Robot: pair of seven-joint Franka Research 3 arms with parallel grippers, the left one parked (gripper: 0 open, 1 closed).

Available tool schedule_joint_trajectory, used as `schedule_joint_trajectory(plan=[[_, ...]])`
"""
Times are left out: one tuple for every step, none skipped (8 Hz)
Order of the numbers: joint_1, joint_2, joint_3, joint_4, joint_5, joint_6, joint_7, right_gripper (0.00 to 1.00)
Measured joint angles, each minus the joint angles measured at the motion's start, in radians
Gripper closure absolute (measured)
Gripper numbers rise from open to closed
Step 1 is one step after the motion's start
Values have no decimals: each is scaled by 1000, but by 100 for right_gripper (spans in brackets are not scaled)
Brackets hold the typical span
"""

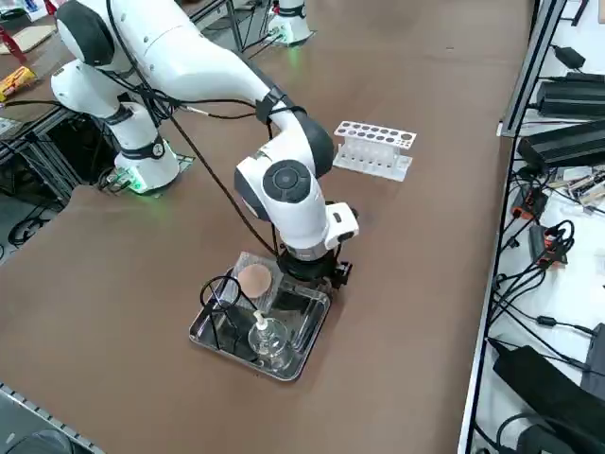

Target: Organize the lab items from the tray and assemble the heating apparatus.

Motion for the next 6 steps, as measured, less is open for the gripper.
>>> schedule_joint_trajectory(plan=[[0,0,0,0,0,0,-1,44],[0,0,0,0,0,0,-2,48],[0,1,0,0,0,0,-2,49],[0,2,0,0,0,0,-2,51],[0,4,0,0,0,0,-3,52],[0,6,0,2,0,0,-3,53]])
